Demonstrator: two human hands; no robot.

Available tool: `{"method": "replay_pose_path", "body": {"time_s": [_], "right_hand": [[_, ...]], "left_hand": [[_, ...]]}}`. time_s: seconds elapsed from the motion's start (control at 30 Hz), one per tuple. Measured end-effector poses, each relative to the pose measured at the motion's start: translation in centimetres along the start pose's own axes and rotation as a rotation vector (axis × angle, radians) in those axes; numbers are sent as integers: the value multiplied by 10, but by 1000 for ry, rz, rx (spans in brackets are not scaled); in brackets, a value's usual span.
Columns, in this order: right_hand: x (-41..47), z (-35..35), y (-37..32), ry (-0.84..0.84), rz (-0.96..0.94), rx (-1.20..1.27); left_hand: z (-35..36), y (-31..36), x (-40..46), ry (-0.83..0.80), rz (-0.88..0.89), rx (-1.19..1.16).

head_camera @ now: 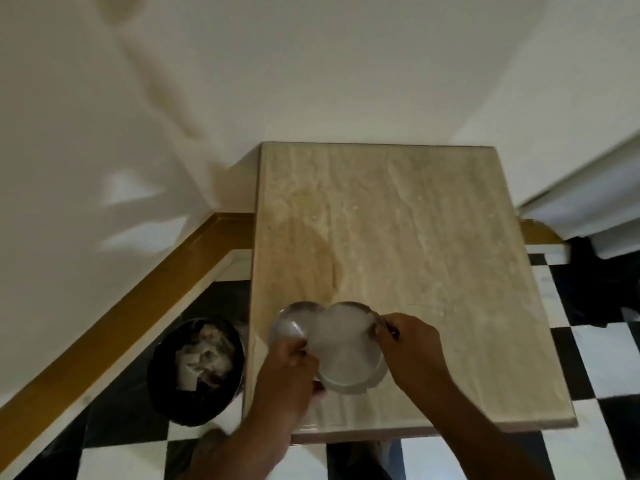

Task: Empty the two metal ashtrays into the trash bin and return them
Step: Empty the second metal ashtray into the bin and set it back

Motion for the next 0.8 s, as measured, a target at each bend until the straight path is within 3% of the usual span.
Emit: {"method": "replay_pose_path", "body": {"time_s": [0.3,0.4,0.57,0.8], "right_hand": [[28,-38,103,0,85,-24],[40,-30,120,-18,83,18],[43,-9,136,-7,233,186],[29,-7,129,-37,180,140]], "left_hand": [[114,-17,18,-17,-1,63],[129,-15,23,-4,-4,93],[140,-13,21,12,-5,171],[132,-6,11,-26,43,265]]}}
Point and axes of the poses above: each hand's wrist, its own x-axis towards the middle knuckle, its own z-axis out of the palm, y = z × x, the point moved 2 cm from there along x, towards the middle knuckle, and after that the axes turned 8 degrees about -z, right-handed, at the moved point
